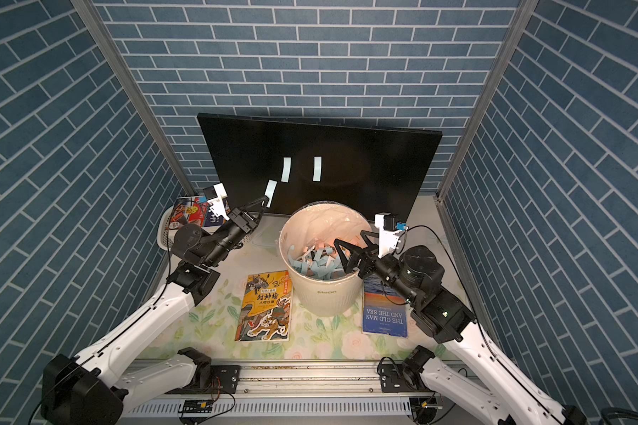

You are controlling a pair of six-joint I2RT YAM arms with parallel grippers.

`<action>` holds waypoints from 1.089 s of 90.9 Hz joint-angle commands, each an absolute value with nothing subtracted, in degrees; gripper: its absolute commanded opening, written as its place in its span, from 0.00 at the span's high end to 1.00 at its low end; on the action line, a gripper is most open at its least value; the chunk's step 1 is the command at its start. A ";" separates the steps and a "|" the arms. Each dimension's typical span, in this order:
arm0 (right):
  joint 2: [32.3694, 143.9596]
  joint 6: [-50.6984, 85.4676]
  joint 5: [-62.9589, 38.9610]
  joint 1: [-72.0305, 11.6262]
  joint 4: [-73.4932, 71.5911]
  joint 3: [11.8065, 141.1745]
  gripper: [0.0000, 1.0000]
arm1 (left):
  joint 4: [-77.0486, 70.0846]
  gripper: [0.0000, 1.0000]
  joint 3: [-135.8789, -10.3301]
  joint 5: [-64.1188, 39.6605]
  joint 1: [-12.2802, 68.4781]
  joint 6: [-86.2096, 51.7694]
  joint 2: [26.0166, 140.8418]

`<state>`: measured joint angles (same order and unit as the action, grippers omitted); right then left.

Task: Remove the sticky note from the monitor
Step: Place the sticky note in the trash bin.

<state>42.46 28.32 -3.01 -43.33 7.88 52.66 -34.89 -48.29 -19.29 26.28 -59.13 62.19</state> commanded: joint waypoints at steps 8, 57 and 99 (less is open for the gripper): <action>42.06 29.52 -2.71 -43.24 5.73 52.30 0.00 | -27.35 1.00 -50.65 -16.43 31.11 -48.81 60.90; 43.06 29.71 -2.65 -43.26 5.69 51.95 0.00 | -10.90 1.00 -57.10 -6.88 46.13 -28.92 60.98; 43.07 30.15 -2.38 -43.13 5.54 51.08 0.00 | -2.74 0.97 -61.56 2.23 55.05 -19.87 65.10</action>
<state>43.22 28.73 -2.94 -43.33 7.66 51.66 -5.80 -59.66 -0.91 53.74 -23.33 64.05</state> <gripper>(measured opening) 0.996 0.062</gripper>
